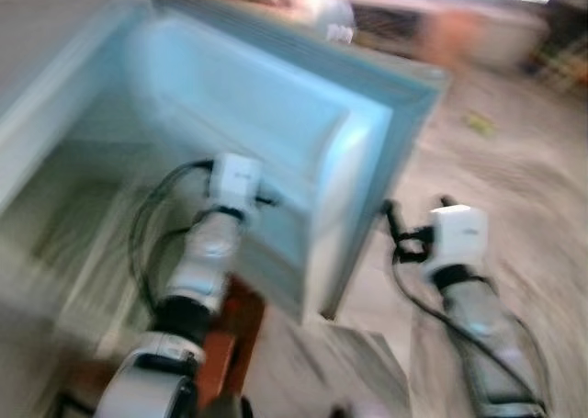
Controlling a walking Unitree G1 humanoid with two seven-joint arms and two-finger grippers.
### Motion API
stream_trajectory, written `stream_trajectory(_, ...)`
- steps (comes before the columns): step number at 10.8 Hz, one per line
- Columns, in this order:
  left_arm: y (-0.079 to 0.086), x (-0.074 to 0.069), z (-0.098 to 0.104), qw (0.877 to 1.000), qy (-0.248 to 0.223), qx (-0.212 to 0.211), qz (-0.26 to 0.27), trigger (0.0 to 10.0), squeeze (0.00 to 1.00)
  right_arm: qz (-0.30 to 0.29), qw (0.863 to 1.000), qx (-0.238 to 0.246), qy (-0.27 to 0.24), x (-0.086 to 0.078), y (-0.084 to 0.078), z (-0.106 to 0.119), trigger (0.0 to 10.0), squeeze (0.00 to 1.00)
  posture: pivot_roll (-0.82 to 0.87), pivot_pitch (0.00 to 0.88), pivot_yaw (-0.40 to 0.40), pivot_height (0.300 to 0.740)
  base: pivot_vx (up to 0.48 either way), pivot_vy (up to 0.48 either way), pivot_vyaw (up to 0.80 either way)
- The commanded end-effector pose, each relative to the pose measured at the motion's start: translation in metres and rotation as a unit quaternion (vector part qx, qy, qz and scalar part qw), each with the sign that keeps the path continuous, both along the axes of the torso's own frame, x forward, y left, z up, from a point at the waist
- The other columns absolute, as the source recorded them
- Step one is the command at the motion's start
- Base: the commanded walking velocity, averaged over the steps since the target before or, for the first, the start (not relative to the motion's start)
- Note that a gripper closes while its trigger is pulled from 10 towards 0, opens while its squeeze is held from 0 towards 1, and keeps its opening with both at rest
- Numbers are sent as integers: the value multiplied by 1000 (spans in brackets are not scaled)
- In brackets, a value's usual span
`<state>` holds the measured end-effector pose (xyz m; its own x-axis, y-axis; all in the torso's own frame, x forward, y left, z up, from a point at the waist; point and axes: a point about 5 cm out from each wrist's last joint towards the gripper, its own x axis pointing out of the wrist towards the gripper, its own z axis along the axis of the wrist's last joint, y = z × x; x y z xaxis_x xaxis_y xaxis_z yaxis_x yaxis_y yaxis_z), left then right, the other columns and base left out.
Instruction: Restocking fridge
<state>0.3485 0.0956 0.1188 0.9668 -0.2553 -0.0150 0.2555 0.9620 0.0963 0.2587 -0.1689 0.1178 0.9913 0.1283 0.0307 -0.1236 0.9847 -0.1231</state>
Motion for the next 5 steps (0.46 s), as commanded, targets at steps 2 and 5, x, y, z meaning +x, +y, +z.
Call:
stream_trajectory(2,-44,1,18,997,-32,-2,-66,10000,0,37,999,-8,2,4,12,3,10000,0,-38,132,32,740,480,0,0)
stream_trajectory(5,-18,-11,1,1000,-21,5,-16,10000,0,-16,1000,13,1,23,-7,10,10000,0,-37,123,62,740,0,0,0)
